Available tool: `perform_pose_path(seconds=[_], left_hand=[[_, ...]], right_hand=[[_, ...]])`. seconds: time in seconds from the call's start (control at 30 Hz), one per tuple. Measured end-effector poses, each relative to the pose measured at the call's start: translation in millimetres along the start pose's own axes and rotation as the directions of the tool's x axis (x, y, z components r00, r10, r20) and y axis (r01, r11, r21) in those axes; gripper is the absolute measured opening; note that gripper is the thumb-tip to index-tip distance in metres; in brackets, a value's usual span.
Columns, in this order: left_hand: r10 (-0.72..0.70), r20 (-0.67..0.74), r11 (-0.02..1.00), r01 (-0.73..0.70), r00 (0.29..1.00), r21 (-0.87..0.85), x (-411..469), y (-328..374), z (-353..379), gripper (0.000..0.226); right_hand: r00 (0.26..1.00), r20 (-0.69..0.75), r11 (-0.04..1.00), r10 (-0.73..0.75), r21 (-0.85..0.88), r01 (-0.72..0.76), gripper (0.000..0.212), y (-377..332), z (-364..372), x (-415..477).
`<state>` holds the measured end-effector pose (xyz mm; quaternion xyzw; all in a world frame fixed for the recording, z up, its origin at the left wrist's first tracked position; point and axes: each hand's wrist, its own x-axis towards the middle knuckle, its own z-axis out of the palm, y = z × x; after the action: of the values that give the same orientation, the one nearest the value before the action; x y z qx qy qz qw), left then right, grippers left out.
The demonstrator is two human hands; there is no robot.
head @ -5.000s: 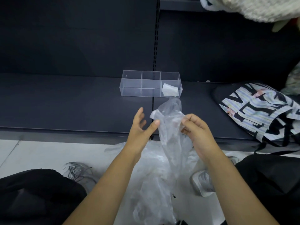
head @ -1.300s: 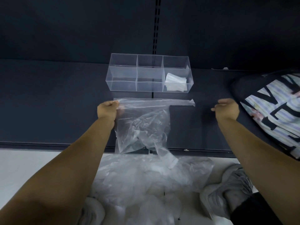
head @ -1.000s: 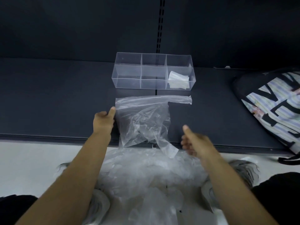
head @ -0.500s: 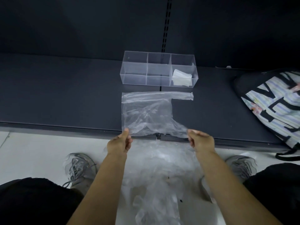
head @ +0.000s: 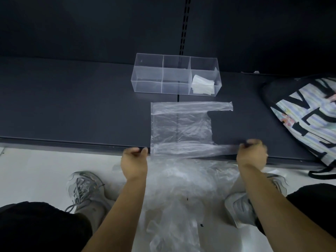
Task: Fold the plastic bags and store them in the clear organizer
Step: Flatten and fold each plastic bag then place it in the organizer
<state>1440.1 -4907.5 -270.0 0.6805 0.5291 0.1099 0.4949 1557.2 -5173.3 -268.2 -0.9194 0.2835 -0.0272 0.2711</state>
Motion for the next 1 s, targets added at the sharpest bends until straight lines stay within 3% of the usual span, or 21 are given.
perform_pose_path(seconds=[0.07,0.13,0.17,0.2,0.27,0.3,0.37,0.47,0.53,0.7,0.83,0.9,1.0], left_hand=[[0.373,-0.08,0.911,-0.349,0.924,0.222,0.6,8.3,2.2,0.011],[0.645,0.067,0.708,-0.629,0.761,0.322,6.8,21.7,13.9,0.02],[0.702,0.2,0.601,-0.72,0.683,0.347,12.9,29.2,22.4,0.027],[0.71,0.333,0.507,-0.779,0.62,0.369,20.6,36.3,31.3,0.034],[0.63,0.535,0.345,-0.82,0.563,0.457,39.7,42.3,46.7,0.049],[0.57,0.607,0.249,-0.82,0.554,0.515,50.2,40.0,52.0,0.055],[0.468,0.688,0.101,-0.807,0.554,0.581,68.1,30.1,56.2,0.063],[0.493,0.683,0.101,-0.815,0.539,0.571,81.8,17.4,57.2,0.069],[0.519,0.674,0.09,-0.817,0.526,0.569,85.9,13.8,59.1,0.073],[0.497,0.684,0.067,-0.809,0.535,0.584,85.8,13.0,59.0,0.075],[0.511,0.688,0.077,-0.824,0.516,0.561,78.2,20.1,48.5,0.073],[0.633,0.68,0.023,-0.887,0.37,0.461,68.0,16.7,31.6,0.069],[0.604,0.795,-0.206,-0.952,0.058,0.226,52.3,-8.5,-1.1,0.07]], right_hand=[[0.986,-0.145,0.996,-0.083,-0.05,0.077,0.038,-14.3,4.8,-10.6],[0.929,-0.169,0.943,-0.329,-0.013,0.332,0.047,-40.7,17.5,-32.6],[0.875,-0.104,0.877,-0.474,0.037,0.479,0.048,-56.6,27.7,-48.6],[0.798,0.002,0.795,-0.602,0.091,0.6,0.048,-73.2,40.4,-65.9],[0.612,0.239,0.653,-0.754,0.163,0.74,0.048,-101.9,68.4,-95.9],[0.548,0.332,0.618,-0.768,0.16,0.77,0.049,-111.2,82.1,-104.0],[0.499,0.476,0.59,-0.724,0.053,0.805,0.053,-114.0,103.0,-100.6],[0.481,0.538,0.504,-0.692,-0.117,0.856,0.064,-87.5,106.7,-64.0],[0.523,0.517,0.5,-0.678,-0.197,0.843,0.069,-60.7,95.3,-32.4],[0.739,0.349,0.653,-0.576,-0.347,0.673,0.065,9.5,43.9,45.5],[0.846,0.262,0.749,-0.465,-0.393,0.533,0.063,28.2,19.5,70.4],[0.831,0.19,0.763,-0.522,-0.331,0.555,0.059,21.7,14.3,60.6],[0.637,0.213,0.639,-0.741,-0.068,0.766,0.06,5.7,15.2,10.0]])
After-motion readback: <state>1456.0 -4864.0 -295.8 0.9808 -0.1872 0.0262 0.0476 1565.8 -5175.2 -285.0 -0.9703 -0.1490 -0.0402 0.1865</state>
